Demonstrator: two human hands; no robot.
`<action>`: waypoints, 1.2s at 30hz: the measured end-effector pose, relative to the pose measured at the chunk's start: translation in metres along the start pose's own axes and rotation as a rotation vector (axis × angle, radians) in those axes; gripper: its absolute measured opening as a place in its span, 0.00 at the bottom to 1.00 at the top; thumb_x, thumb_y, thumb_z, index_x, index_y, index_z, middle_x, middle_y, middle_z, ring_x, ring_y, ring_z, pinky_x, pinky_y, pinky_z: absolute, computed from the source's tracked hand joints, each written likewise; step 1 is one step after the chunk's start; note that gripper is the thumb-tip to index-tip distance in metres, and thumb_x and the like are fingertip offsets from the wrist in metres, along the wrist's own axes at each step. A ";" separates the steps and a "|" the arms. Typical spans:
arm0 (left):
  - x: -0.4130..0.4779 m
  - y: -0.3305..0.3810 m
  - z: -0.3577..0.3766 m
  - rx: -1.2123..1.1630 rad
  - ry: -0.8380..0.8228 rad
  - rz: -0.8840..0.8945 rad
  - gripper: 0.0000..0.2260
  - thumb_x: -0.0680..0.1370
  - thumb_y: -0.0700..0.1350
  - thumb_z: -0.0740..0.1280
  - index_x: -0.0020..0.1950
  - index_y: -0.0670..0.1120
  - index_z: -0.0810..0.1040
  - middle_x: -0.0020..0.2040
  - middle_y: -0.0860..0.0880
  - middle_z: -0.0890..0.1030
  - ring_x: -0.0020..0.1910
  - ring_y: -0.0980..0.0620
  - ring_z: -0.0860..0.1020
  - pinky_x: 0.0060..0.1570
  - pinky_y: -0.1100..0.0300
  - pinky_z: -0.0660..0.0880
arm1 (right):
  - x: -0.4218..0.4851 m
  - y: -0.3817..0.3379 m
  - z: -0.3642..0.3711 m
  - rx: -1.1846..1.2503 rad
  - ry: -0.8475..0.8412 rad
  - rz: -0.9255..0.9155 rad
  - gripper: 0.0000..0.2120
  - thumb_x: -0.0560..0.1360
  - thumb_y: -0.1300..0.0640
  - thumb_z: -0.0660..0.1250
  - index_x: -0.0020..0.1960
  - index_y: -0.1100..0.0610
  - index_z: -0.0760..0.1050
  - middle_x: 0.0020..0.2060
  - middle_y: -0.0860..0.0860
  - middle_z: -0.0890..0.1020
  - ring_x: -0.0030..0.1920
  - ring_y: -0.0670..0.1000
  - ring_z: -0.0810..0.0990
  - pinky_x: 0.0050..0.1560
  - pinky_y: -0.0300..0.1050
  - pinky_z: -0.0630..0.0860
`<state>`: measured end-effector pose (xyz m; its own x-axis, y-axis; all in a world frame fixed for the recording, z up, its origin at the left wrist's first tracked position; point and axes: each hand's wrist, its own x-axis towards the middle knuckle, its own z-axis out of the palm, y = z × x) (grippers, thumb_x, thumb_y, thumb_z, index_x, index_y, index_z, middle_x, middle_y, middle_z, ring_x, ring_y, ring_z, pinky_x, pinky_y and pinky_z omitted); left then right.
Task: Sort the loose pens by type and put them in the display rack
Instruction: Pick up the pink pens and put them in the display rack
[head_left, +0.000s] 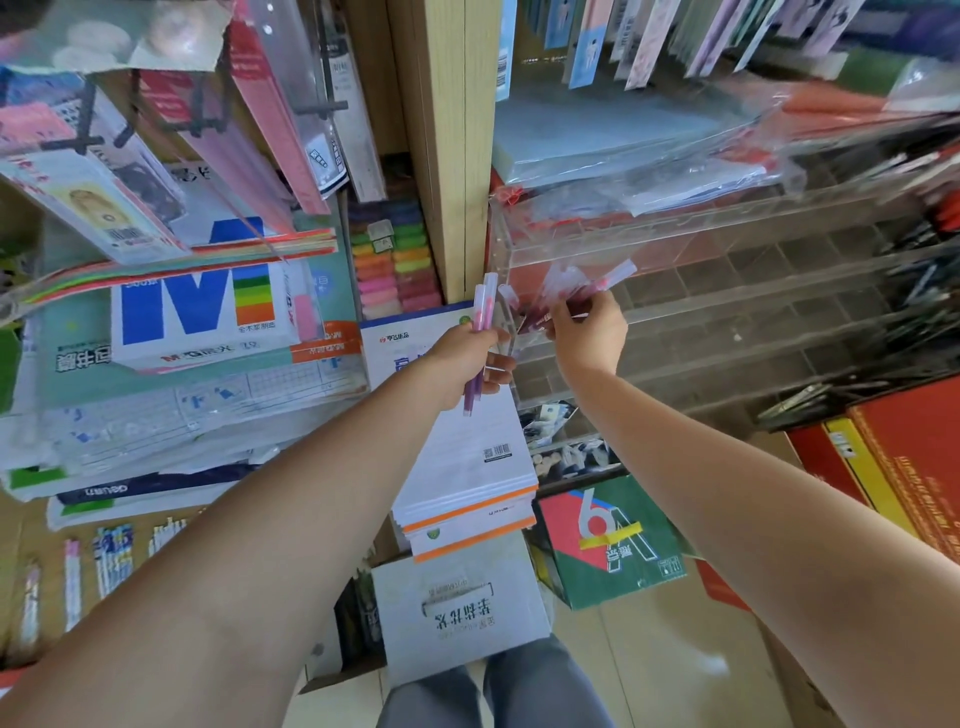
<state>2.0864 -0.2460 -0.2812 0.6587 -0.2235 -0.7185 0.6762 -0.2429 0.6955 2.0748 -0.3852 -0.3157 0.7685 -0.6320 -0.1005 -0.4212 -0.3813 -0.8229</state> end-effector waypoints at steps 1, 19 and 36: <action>-0.001 0.000 -0.001 0.013 -0.007 -0.003 0.10 0.83 0.43 0.55 0.61 0.43 0.72 0.39 0.44 0.80 0.34 0.48 0.78 0.49 0.52 0.77 | 0.001 0.001 0.000 0.001 0.004 -0.004 0.06 0.74 0.59 0.68 0.41 0.57 0.73 0.39 0.54 0.82 0.40 0.55 0.82 0.48 0.53 0.79; -0.015 -0.010 -0.008 0.025 -0.014 -0.019 0.08 0.84 0.45 0.55 0.57 0.46 0.73 0.37 0.44 0.79 0.33 0.48 0.78 0.40 0.55 0.78 | 0.010 0.003 -0.017 -0.208 -0.169 -0.016 0.10 0.74 0.55 0.68 0.38 0.61 0.80 0.32 0.55 0.84 0.35 0.54 0.83 0.38 0.44 0.79; -0.036 -0.013 0.012 0.318 -0.311 -0.046 0.07 0.83 0.44 0.58 0.49 0.43 0.71 0.34 0.47 0.72 0.29 0.53 0.67 0.31 0.60 0.66 | -0.028 0.000 -0.044 0.561 -0.847 0.264 0.06 0.76 0.60 0.67 0.44 0.64 0.74 0.29 0.55 0.79 0.27 0.51 0.75 0.28 0.40 0.75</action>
<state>2.0499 -0.2462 -0.2644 0.4671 -0.4673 -0.7506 0.5353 -0.5262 0.6607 2.0320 -0.3977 -0.2886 0.8619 0.1121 -0.4945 -0.5070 0.2038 -0.8375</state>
